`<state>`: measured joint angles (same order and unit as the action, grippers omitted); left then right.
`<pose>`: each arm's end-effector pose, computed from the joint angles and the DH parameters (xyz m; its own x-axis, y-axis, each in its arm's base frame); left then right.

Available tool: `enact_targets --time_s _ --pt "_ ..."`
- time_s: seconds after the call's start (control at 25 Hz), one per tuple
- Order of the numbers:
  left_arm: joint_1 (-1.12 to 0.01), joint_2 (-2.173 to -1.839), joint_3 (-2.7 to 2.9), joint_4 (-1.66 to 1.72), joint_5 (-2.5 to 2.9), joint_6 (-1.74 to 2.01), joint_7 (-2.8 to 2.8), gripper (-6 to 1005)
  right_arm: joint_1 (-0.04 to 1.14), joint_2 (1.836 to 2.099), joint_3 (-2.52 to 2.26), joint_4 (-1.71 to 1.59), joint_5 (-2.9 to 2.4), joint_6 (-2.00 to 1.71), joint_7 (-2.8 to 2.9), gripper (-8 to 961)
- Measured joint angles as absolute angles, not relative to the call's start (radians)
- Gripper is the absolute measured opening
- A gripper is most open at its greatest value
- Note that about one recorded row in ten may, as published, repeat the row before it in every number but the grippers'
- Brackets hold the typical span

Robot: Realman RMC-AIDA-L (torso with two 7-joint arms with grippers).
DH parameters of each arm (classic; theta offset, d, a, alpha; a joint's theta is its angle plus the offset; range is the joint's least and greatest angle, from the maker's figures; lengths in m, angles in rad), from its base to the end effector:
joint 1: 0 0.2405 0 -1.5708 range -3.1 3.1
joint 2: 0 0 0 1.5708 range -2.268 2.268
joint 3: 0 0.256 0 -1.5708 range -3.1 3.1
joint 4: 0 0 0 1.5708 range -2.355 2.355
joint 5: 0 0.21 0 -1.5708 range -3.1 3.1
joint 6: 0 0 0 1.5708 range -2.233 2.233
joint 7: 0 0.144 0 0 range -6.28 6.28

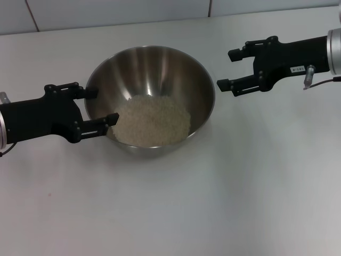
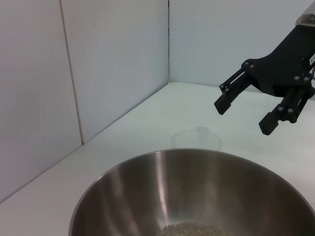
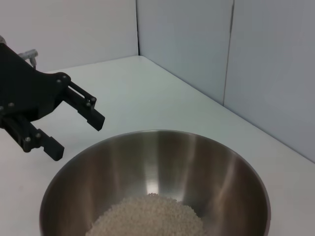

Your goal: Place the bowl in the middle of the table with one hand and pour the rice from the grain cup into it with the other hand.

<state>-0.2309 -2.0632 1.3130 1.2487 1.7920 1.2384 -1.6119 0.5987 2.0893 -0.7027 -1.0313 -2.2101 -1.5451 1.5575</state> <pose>-0.2225 0.3198 0.0071 0.9248 0.1806 0.3348 0.3014 -0.8850 -0.3550 0.2279 0.3711 0.0501 0.9341 -0.2276 -0.2750 -0.3161 -0.8853 -0.3410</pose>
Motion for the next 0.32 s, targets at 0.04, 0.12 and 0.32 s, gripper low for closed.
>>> enact_targets --time_s 0.04,0.12,0.32 --pt "-0.231 -2.063 1.313 1.249 1.792 1.238 -1.612 728 0.598 2.089 -0.703 -1.032 -2.210 -1.545 1.557 816" --pt "-0.231 -2.063 1.313 1.249 1.792 1.238 -1.612 728 0.598 2.089 -0.703 -1.032 -2.210 -1.545 1.556 816" --pt "-0.230 -2.063 1.313 1.249 1.792 1.238 -1.612 728 0.594 2.089 -0.704 -1.032 -2.206 -1.545 1.555 816"
